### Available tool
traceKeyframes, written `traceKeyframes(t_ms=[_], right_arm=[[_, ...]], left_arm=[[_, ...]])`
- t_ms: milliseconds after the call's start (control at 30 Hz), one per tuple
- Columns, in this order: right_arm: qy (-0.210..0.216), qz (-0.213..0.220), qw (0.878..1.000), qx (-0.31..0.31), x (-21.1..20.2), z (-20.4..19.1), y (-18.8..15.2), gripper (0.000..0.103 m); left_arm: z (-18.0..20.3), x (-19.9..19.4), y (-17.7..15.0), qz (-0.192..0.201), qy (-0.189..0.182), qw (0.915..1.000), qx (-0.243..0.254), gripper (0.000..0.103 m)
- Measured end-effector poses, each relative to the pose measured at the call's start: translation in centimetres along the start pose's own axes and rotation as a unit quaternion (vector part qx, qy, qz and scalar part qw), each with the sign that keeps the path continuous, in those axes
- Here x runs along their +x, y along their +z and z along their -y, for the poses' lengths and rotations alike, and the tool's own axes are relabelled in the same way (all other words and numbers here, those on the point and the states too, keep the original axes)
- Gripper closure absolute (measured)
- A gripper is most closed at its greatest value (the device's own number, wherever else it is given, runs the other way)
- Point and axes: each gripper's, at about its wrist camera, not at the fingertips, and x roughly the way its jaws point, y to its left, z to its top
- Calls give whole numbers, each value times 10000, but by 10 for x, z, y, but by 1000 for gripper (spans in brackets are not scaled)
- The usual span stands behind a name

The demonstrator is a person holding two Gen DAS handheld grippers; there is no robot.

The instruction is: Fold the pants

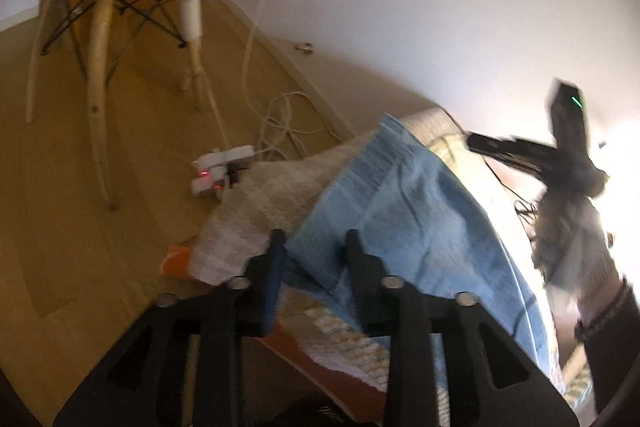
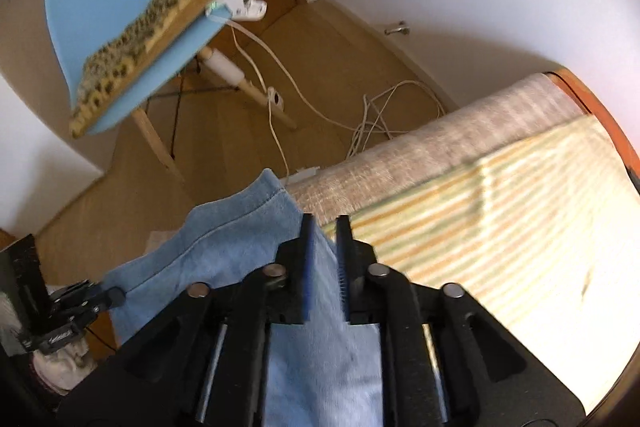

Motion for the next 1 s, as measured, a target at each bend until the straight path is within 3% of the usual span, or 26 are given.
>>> traceKeyframes(t_ms=[67, 200, 267, 467, 567, 767, 833, 900, 1000], right_arm=[[-103, 174, 9997, 146, -16, 5, -8, 67], [-165, 622, 9964, 560, -66, 17, -39, 57], [-367, 800, 9939, 658, -89, 20, -57, 47], [-906, 1183, 9810, 1244, -155, 44, -113, 42], [-1301, 1313, 9716, 1479, -189, 58, -145, 37], [-2017, 1549, 9445, 2081, -259, 91, -228, 35], [-2230, 1572, 9326, 2363, -283, 106, -263, 35], [-2322, 1606, 9201, 2715, -306, 121, -300, 35], [-2617, 1606, 8961, 3204, -336, 139, -355, 35]], left_arm=[[-4, -6, 4, 78, 55, 10000, -23, 73], [4, -20, 15, 245, -3, 9996, 165, 73], [16, -25, 19, 292, -140, 9990, 303, 73], [69, -28, 14, 178, -678, 9944, 793, 73], [98, -21, 3, -58, -981, 9898, 1028, 73], [157, 2, -30, -651, -1464, 9741, 1593, 72], [177, 10, -41, -890, -1636, 9672, 1728, 72], [193, 17, -50, -1094, -1792, 9610, 1799, 62], [221, 29, -67, -1447, -2073, 9487, 1898, 61]])
